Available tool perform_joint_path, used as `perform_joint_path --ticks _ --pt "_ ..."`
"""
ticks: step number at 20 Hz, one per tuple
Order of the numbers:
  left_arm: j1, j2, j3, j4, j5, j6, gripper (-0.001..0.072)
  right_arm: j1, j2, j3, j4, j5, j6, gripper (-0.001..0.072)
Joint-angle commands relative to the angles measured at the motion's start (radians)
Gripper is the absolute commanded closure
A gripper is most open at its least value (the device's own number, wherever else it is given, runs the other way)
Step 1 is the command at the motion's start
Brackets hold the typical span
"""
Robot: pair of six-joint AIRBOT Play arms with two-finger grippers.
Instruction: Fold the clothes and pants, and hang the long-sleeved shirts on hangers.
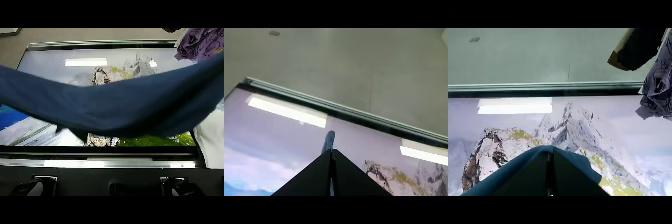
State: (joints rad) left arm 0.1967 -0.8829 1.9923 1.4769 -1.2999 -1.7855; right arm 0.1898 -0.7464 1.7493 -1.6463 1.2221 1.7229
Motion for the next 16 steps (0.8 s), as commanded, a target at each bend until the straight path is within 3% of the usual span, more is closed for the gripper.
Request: perform_joint_path --ticks 1,5,10,13,16 --pt "0.001 -0.062 -0.040 0.020 -0.021 -0.002 0.0698 0.000 -0.129 0.003 -0.011 0.063 0.056 0.0688" --pt "0.001 -0.286 -0.164 0.019 -0.020 -0.003 0.0697 0.000 -0.463 0.003 0.018 0.079 0.058 0.0688" --pt "-0.010 -0.649 -0.285 0.019 0.019 -0.004 0.0696 0.000 -0.900 0.003 0.101 -0.056 0.113 0.0687" --pt "-0.021 -0.816 -0.285 0.017 0.069 -0.003 0.0696 0.000 -1.057 0.003 0.207 -0.115 0.203 0.0684" --pt "-0.031 -0.878 -0.285 0.016 0.121 -0.003 0.0696 0.000 -1.108 0.003 0.332 -0.124 0.216 0.0618"
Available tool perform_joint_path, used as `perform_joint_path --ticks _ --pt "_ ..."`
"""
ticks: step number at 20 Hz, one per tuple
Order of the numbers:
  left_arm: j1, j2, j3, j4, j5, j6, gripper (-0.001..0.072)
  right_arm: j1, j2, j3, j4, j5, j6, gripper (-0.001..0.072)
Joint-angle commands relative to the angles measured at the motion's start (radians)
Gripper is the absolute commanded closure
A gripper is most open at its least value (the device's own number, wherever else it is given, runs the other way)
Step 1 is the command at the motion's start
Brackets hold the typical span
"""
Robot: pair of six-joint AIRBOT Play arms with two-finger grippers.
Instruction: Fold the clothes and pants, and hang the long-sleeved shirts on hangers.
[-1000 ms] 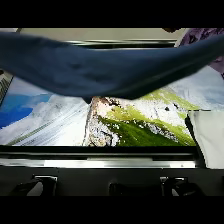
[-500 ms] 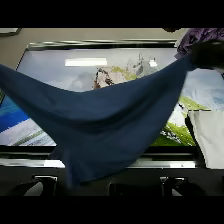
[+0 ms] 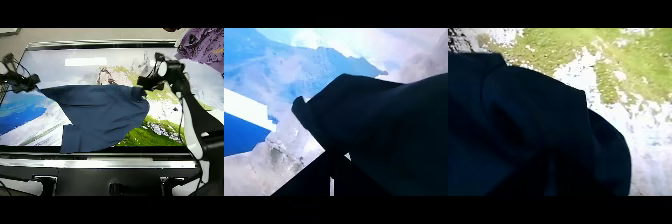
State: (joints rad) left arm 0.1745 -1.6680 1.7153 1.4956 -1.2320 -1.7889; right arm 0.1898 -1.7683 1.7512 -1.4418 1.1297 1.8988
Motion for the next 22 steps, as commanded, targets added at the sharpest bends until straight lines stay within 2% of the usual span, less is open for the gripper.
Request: perform_joint_path --ticks 1,3,6,9,12,15,18,20,21,22 --pt "-0.014 -0.097 -0.008 -0.002 0.065 0.000 0.0696 0.000 -0.082 0.001 0.154 -0.025 0.039 0.0551" --pt "-0.015 -0.094 -0.006 -0.003 0.070 0.000 0.0696 -0.008 -0.052 0.007 0.185 0.030 0.011 0.0344" --pt "-0.013 -0.084 -0.003 -0.003 0.039 0.000 0.0696 -0.082 0.058 0.008 0.215 0.180 -0.113 0.0329" --pt "-0.014 -0.072 -0.003 -0.003 -0.012 0.000 0.0696 -0.203 0.218 -0.012 0.169 0.313 -0.189 0.0329" --pt "-0.014 -0.062 -0.003 -0.003 -0.036 0.000 0.0696 -0.285 0.409 -0.226 0.216 0.329 -0.212 0.0329" --pt "-0.014 -0.055 -0.004 -0.003 -0.037 0.000 0.0696 -0.243 0.615 -0.627 0.449 0.210 -0.212 0.0330" --pt "-0.014 -0.055 -0.004 -0.003 -0.044 0.000 0.0695 -0.039 0.771 -1.005 0.702 -0.063 -0.182 0.0329" --pt "-0.014 -0.055 -0.004 -0.003 -0.051 0.000 0.0695 0.162 0.793 -1.154 0.777 -0.232 -0.101 0.0302" --pt "-0.014 -0.055 -0.004 -0.003 -0.052 0.000 0.0695 0.270 0.786 -1.196 0.776 -0.308 -0.055 0.0268" --pt "-0.014 -0.055 -0.004 -0.003 -0.052 0.000 0.0695 0.360 0.774 -1.220 0.775 -0.375 -0.022 0.0268"
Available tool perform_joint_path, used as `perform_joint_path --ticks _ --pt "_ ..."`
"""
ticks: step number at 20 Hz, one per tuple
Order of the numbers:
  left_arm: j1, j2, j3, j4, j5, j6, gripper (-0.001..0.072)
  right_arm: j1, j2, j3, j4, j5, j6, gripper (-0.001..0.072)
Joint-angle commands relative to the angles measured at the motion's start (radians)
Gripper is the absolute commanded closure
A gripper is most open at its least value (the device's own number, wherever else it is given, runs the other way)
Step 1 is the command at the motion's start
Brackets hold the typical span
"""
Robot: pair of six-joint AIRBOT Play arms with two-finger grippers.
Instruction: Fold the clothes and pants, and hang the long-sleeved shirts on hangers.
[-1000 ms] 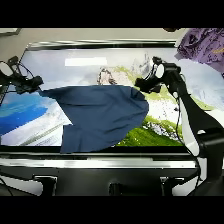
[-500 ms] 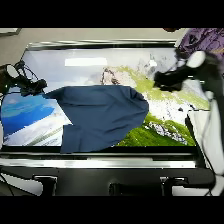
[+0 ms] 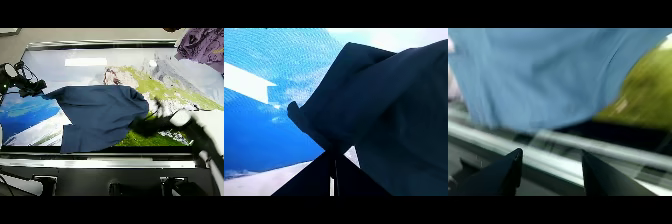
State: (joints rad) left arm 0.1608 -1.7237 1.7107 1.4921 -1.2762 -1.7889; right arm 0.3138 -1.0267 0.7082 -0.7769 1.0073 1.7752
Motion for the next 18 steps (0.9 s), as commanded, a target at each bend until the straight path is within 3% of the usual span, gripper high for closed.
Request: perform_joint_path --ticks 1,5,11,15,16,18 --pt "0.000 0.001 0.001 0.001 -0.008 0.000 0.0696 0.308 0.014 -0.187 0.110 -0.308 0.142 0.0262" --pt "0.000 0.001 0.001 0.001 -0.008 0.000 0.0695 0.446 -0.095 -0.188 0.129 -0.465 0.227 0.0233" --pt "0.000 0.000 0.001 0.001 -0.007 0.000 0.0695 0.446 -0.210 -0.142 0.161 -0.595 0.219 0.0234" --pt "0.000 0.000 0.001 0.001 -0.007 0.000 0.0695 0.446 -0.296 -0.077 0.160 -0.599 0.202 0.0235" --pt "0.000 0.000 0.001 0.001 -0.007 0.000 0.0695 0.446 -0.319 -0.057 0.160 -0.598 0.191 0.0246" --pt "0.000 0.000 0.001 0.001 -0.007 0.000 0.0695 0.446 -0.348 -0.026 0.160 -0.595 0.175 0.0394"
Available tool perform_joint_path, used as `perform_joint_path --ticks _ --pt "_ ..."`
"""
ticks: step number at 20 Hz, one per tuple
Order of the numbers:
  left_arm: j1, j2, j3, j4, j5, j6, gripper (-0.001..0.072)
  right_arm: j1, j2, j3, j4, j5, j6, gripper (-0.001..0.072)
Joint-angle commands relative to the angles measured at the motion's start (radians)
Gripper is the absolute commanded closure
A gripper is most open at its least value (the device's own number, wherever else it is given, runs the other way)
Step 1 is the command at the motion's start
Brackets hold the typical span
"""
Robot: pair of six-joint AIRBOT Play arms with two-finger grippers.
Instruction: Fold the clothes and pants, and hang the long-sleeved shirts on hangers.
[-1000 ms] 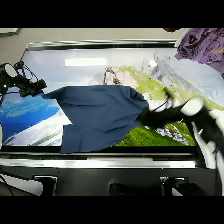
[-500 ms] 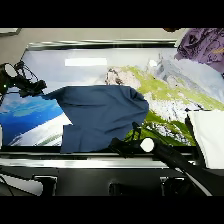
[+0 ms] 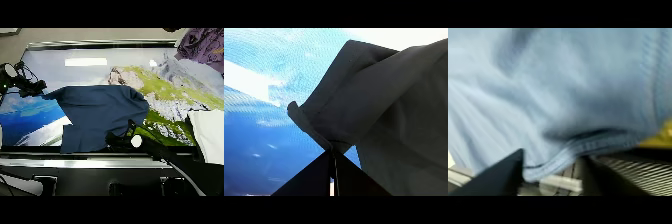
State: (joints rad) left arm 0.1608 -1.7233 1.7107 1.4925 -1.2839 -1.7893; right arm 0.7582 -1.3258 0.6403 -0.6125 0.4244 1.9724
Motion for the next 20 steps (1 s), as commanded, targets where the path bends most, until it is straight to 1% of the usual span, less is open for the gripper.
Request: perform_joint_path --ticks 1,2,3,5,6,9,11,13,15,17,20 --pt "0.000 -0.001 0.001 0.001 0.001 0.000 0.0695 0.001 -0.053 0.048 -0.005 -0.014 -0.023 0.0457" --pt "0.000 -0.001 0.001 0.001 0.000 0.000 0.0695 -0.003 -0.049 0.048 -0.009 -0.016 -0.024 0.0617" --pt "0.000 0.001 0.001 0.001 0.000 0.000 0.0695 -0.011 -0.039 0.048 -0.019 -0.016 -0.025 0.0689" --pt "0.000 0.011 0.003 0.002 0.000 0.001 0.0695 -0.050 0.017 0.050 -0.063 -0.014 -0.025 0.0690" --pt "0.001 0.022 0.010 0.005 0.001 0.001 0.0696 -0.085 0.060 0.060 -0.108 -0.004 -0.024 0.0690" --pt "0.000 0.084 0.069 0.076 0.000 0.001 0.0697 -0.271 0.226 0.180 -0.316 0.093 -0.024 0.0690" --pt "0.000 0.147 0.137 0.121 0.001 0.002 0.0696 -0.407 0.327 0.337 -0.448 0.195 -0.029 0.0690" --pt "0.001 0.226 0.215 0.141 0.002 0.011 0.0696 -0.515 0.407 0.530 -0.543 0.306 -0.071 0.0690" --pt "0.000 0.322 0.284 0.141 0.000 0.064 0.0696 -0.587 0.473 0.724 -0.590 0.415 -0.141 0.0689" --pt "0.001 0.444 0.311 0.143 0.002 0.072 0.0696 -0.623 0.537 0.898 -0.653 0.531 -0.183 0.0689" --pt "0.002 0.631 0.310 0.143 -0.034 0.072 0.0696 -0.625 0.646 1.078 -0.762 0.672 -0.185 0.0689"
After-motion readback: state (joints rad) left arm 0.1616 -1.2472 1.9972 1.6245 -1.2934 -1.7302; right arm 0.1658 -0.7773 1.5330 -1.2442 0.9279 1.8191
